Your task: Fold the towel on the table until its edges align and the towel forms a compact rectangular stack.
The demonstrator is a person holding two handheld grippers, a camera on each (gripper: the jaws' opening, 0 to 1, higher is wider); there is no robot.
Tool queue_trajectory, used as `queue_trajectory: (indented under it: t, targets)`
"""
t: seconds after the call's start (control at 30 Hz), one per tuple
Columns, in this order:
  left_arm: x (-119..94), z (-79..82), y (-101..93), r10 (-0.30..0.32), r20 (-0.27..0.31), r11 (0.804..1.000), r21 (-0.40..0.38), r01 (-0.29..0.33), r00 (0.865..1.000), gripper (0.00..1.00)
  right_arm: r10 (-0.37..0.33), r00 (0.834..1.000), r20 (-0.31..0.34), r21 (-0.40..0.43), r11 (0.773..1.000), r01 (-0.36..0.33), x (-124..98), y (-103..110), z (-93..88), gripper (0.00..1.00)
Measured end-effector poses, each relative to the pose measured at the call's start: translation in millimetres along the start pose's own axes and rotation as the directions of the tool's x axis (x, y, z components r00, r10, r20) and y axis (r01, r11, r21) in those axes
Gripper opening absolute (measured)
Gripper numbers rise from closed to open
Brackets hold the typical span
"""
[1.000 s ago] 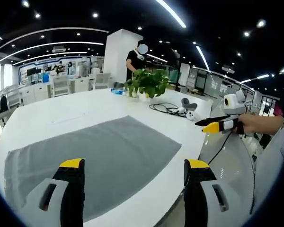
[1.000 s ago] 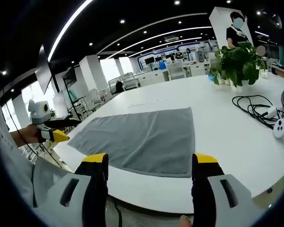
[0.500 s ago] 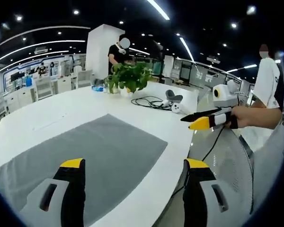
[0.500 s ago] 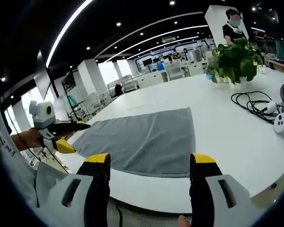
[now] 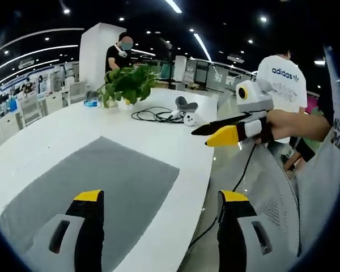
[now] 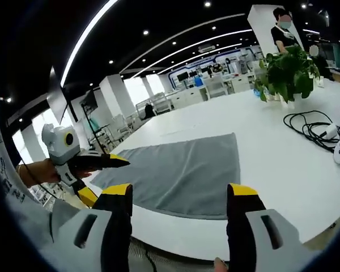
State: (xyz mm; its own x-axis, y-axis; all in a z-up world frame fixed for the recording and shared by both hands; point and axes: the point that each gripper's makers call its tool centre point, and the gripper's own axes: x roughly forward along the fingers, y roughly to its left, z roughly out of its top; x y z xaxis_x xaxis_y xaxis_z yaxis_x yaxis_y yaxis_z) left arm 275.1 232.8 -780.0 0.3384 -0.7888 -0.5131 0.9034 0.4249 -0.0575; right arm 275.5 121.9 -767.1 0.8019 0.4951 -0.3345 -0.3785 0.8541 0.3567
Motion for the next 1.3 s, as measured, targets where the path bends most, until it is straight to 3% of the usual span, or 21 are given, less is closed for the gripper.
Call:
queue_trajectory:
  t: [0.17,0.4,0.9,1.17,1.3]
  targets:
    - [27.0,15.6,-9.0,-0.048,0.002,0.996,0.081,0.048,0.999,0.8,0.0,0.999,0.033,-0.014,1.0,0.0,4.5,-27.0,16.6,0.65]
    - [63.0,22.0,-16.3,-0.079,-0.003,0.99,0.119,0.079,0.997,0.77,-0.003,0.999,0.04,-0.049,0.999,0.004,16.6,-61.6,30.6,0.64]
    - [117.0,9.3,-26.1,-0.178,-0.076,0.965,0.183,0.189,0.981,0.64,-0.059,0.996,0.067,-0.059,0.996,0.063,44.2,-120.0,52.5,0.59]
    - [137.9,-0.1,-31.8,-0.234,-0.126,0.939,0.229,0.257,0.964,0.56,-0.064,0.996,0.059,-0.046,0.997,0.067,73.1,-136.9,57.8,0.56]
    - [147.2,-5.6,-34.3,-0.254,-0.138,0.936,0.215,0.28,0.957,0.54,-0.067,0.995,0.069,-0.044,0.997,0.07,87.8,-141.5,64.8,0.55]
